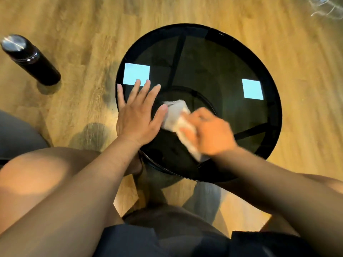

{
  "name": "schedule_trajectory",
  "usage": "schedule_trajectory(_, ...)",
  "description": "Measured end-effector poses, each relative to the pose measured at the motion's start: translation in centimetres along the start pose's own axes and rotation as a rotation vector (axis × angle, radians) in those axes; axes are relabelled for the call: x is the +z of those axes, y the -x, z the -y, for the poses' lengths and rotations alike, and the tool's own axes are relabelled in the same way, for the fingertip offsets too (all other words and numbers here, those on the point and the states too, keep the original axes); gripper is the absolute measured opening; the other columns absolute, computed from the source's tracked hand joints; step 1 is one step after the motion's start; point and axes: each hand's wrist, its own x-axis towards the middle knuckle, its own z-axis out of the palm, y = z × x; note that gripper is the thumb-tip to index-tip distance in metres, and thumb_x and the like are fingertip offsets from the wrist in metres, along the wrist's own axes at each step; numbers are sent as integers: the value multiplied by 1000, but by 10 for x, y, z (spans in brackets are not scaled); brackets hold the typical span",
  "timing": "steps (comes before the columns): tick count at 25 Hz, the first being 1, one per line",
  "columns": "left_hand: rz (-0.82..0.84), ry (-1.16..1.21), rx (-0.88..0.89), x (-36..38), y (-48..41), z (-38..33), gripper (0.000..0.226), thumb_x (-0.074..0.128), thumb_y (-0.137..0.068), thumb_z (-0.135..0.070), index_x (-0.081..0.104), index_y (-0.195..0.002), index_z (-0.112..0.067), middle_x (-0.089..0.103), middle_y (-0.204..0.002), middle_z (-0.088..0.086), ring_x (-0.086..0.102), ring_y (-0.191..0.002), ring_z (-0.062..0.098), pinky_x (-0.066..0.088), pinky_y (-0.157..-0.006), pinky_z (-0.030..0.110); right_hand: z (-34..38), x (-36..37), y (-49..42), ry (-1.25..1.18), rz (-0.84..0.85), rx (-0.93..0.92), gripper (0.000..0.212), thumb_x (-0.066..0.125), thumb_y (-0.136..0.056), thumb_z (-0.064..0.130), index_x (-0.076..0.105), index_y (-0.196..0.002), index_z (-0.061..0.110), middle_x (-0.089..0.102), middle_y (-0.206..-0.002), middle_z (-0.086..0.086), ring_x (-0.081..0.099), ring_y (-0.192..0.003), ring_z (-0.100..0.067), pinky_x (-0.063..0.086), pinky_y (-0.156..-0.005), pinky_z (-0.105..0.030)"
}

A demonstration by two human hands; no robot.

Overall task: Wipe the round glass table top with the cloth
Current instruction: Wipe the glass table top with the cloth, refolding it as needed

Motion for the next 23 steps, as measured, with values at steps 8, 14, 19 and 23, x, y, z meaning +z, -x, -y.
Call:
schedule_trajectory(8, -107, 137, -274, 3, -4, 2, 64, 32, -94, -52, 39, -148, -18, 22, -163, 15, 11, -153, 32, 2, -122, 56, -187, -58, -21, 154, -82, 767, 40, 40, -93, 41, 58, -107, 9, 63, -98, -28, 59, -89, -47, 48, -79, -48)
schedule_trajectory(14, -145, 233, -160, 2, -3, 5, 61, 34, -96, -50, 45, -144, -15, 36, -158, 13, 22, -151, 29, 6, -124, 52, -63, -6, -128, 106, -186, 606, 42, 41, -96, 37, 54, -124, 9, 51, -129, -23, 52, -114, -43, 41, -92, -45)
schedule_trajectory(19, -250, 312, -198, 0, 0, 3, 67, 31, -96, -46, 36, -149, -6, 32, -159, 16, 24, -150, 30, 8, -122, 57, 89, 27, -155, -39, 15, 70, 41, 43, -97, 42, 49, -135, 27, 51, -121, -7, 62, -97, -31, 45, -75, -37)
schedule_trajectory(23, -183, 184, -192, 0, 0, 3, 64, 30, -95, -49, 44, -145, -13, 38, -157, 10, 23, -150, 28, 7, -122, 56, 42, 10, -93, -131, 27, -136, 41, 55, -89, 37, 56, -129, 28, 56, -106, -3, 63, -82, -26, 48, -64, -36)
